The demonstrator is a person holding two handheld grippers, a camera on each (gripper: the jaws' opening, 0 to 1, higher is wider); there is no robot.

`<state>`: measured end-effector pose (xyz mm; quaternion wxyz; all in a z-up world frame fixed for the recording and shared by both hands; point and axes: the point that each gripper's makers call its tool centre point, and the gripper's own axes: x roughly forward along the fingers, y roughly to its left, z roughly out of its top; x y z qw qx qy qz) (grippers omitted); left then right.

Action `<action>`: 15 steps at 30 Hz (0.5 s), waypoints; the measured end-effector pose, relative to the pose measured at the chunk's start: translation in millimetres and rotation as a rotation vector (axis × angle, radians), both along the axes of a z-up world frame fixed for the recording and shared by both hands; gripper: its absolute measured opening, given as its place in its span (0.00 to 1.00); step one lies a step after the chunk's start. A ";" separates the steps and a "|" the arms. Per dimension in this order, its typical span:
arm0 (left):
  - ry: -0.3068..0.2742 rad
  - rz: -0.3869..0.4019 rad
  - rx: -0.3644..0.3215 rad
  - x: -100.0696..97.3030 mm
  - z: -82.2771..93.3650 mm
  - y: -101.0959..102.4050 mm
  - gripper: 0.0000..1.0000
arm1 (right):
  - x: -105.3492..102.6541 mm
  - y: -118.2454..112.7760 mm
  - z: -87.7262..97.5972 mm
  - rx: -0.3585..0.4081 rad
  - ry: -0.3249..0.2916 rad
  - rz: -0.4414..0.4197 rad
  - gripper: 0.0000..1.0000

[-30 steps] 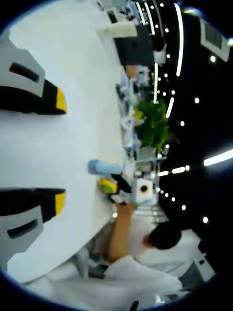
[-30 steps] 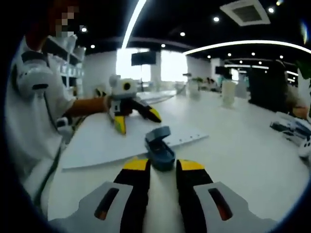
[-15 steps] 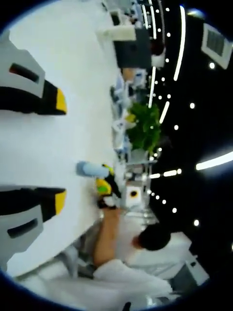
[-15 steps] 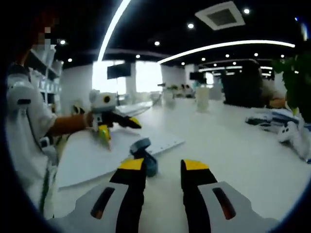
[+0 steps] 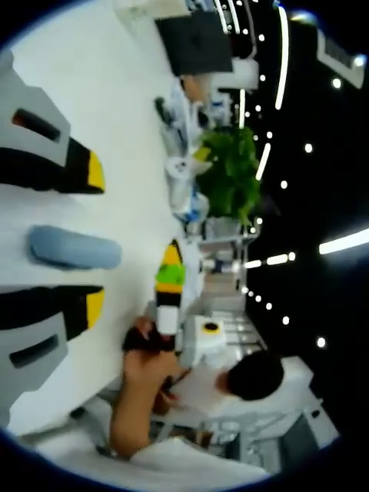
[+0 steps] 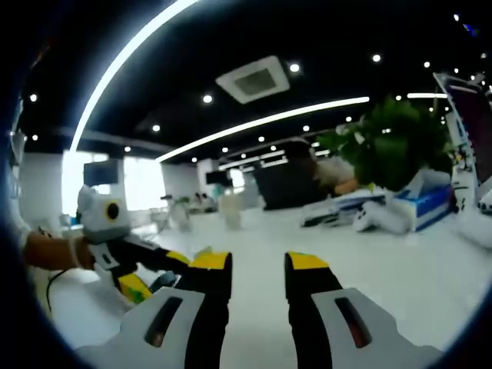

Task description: Pick up the paper insert the paper into the punch align the paper edges press the punch to punch holes

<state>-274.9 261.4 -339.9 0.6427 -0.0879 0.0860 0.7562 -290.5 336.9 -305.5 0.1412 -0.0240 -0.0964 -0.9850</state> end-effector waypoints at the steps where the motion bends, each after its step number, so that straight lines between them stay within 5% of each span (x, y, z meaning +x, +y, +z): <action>1: -0.003 -0.017 0.000 2.8 -2.6 4.9 0.48 | 0.6 1.0 1.0 -0.001 0.008 -0.005 0.30; 15: 0.040 0.009 0.012 -5.4 -14.2 9.2 0.39 | -0.8 -2.4 0.7 0.057 0.014 -0.011 0.31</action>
